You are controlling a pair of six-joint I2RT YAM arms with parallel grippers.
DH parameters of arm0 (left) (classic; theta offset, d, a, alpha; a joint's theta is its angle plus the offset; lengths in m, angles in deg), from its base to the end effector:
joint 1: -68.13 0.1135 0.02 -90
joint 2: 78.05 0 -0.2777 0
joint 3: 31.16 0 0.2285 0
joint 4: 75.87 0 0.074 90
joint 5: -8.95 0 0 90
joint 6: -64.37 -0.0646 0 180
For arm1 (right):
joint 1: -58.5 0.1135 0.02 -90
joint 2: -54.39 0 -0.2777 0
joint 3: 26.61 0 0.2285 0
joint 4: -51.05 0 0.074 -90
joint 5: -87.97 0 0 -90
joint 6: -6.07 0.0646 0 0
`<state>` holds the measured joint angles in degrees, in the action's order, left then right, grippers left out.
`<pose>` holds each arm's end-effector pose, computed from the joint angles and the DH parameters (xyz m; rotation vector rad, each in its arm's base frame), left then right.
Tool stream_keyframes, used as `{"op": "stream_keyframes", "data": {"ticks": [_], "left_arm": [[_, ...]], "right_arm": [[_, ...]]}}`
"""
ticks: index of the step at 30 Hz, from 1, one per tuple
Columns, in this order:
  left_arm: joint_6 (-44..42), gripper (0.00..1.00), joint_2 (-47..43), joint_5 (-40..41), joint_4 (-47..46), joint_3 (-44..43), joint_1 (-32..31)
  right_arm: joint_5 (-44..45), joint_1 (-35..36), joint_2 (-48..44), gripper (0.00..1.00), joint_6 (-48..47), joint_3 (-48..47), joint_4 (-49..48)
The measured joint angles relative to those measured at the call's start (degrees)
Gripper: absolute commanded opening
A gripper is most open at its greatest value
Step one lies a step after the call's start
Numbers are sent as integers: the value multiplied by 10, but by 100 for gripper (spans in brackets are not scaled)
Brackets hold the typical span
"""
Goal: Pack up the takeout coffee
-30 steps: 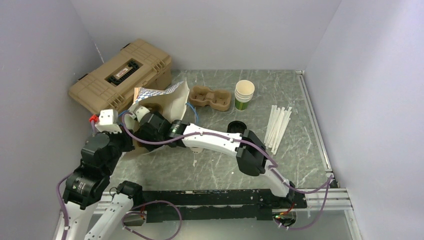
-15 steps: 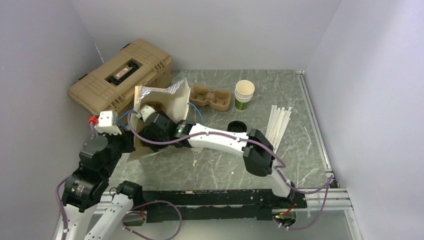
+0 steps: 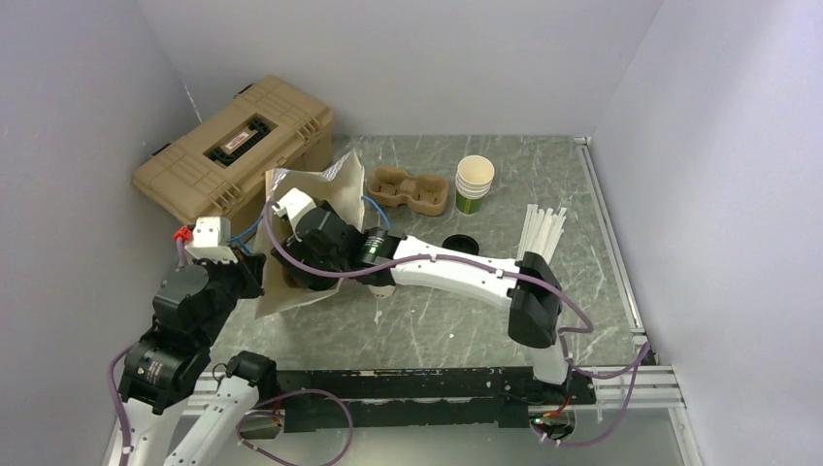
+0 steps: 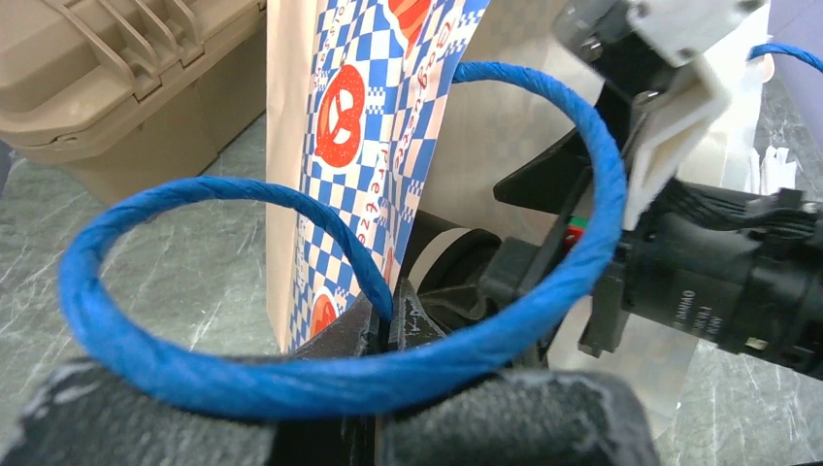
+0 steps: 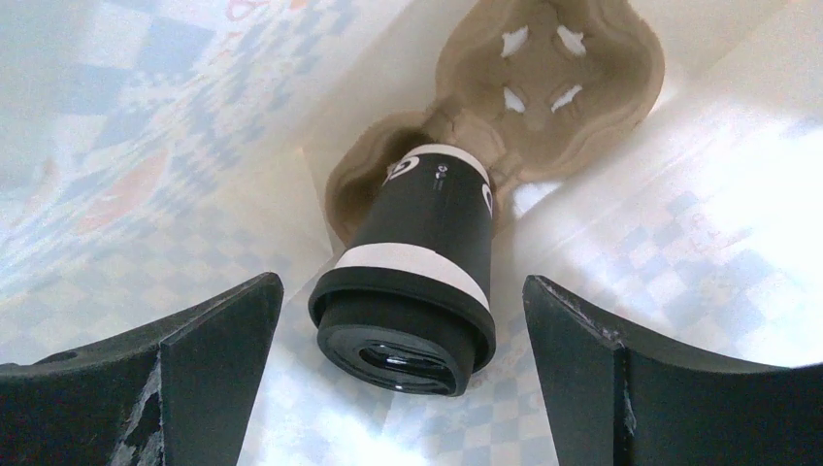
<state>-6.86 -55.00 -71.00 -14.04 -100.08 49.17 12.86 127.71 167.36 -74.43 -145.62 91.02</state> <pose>0.0565 -0.0075 0.3484 -0.1197 1.8515 -0.2974 0.1819 0.4324 0.3171 -0.9540 1.9670 0.5160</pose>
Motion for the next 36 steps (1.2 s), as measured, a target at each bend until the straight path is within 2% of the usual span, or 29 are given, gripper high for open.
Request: {"op": "stream_keyframes", "data": {"ticks": [9, 16, 27, 31, 36], "left_arm": [[-1, 0, -1, -22, 0, 0, 0], [-10, 0, -21, -52, -1, 1, 0], [-11, 0, -47, -76, -1, 11, 0], [-16, 0, -68, -90, -2, 21, 0], [-37, 0, -97, -120, -30, 47, 0]], "right_arm": [[3, 11, -84, 100, 3, 66, -15], [0, 22, -229, 99, 13, 160, -59], [9, 32, -514, 98, 37, 331, -137], [40, 32, -579, 98, 48, 367, -136], [95, 32, -618, 96, 71, 425, -111]]}}
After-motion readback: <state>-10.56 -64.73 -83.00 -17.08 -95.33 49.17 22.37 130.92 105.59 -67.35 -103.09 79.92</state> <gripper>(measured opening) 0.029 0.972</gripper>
